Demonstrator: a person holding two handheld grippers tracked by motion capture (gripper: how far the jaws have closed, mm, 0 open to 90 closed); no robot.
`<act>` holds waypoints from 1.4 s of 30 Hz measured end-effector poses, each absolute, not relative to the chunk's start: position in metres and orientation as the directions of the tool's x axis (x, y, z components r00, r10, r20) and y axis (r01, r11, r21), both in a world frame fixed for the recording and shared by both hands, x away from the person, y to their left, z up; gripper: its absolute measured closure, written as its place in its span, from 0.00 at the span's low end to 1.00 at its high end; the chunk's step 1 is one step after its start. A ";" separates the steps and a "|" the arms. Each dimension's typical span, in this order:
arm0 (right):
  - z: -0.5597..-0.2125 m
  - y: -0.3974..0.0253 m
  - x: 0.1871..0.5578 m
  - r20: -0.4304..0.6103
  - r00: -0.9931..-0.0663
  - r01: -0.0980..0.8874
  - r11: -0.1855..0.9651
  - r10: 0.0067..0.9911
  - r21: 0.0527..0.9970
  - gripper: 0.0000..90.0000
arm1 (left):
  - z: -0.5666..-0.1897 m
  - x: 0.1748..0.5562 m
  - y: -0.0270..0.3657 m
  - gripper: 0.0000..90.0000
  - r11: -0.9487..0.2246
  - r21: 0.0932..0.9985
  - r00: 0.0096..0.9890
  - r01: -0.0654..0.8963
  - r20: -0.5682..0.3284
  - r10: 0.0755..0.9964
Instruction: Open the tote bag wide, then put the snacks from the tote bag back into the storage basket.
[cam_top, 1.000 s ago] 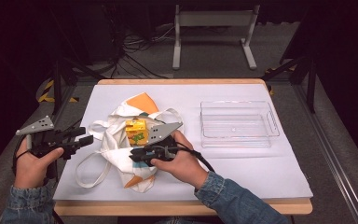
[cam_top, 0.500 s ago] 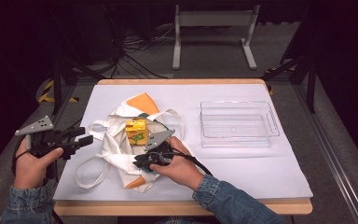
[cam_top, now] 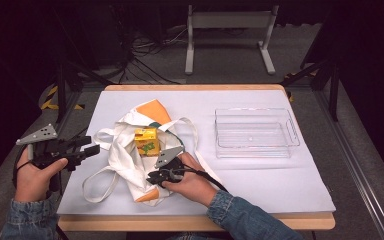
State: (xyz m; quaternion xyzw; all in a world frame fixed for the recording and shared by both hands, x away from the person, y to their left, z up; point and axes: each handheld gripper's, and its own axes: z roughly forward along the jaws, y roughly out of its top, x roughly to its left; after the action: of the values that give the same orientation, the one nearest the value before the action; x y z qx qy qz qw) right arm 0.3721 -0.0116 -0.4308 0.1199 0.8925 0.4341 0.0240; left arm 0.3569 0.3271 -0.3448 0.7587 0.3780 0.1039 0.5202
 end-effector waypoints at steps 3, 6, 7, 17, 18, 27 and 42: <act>-0.433 -0.012 0.371 0.057 -0.970 0.190 0.589 0.238 0.785 0.86 | -0.345 0.357 0.327 0.47 -0.171 0.867 0.691 0.469 -0.239 0.682; -0.431 -0.013 0.370 0.057 -0.969 0.190 0.579 0.241 0.793 0.84 | -0.345 0.357 0.327 0.47 -0.172 0.868 0.694 0.467 -0.238 0.679; -0.429 -0.014 0.370 0.067 -0.969 0.196 0.566 0.239 0.801 0.81 | -0.345 0.357 0.327 0.47 -0.171 0.867 0.692 0.467 -0.238 0.681; -0.404 -0.027 0.372 0.109 -0.963 0.212 0.444 0.246 0.871 0.61 | -0.345 0.358 0.326 0.46 -0.173 0.866 0.693 0.470 -0.240 0.680; -0.402 -0.028 0.372 0.103 -0.963 0.206 0.439 0.248 0.874 0.60 | -0.345 0.358 0.326 0.46 -0.172 0.866 0.693 0.470 -0.241 0.679; -0.373 -0.041 0.375 0.075 -0.953 0.188 0.383 0.292 0.905 0.56 | -0.346 0.360 0.325 0.46 -0.172 0.865 0.692 0.471 -0.241 0.681; -0.350 -0.052 0.400 0.094 -0.910 0.249 0.353 0.404 0.902 0.49 | -0.345 0.360 0.326 0.46 -0.170 0.866 0.693 0.471 -0.244 0.678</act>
State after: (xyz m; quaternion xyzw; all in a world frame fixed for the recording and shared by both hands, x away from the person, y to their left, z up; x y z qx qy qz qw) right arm 0.3998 -0.0516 -0.3502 0.1992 0.8193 0.5328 0.0723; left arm 0.3600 0.3261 -0.3450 0.7584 0.3787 0.0995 0.5211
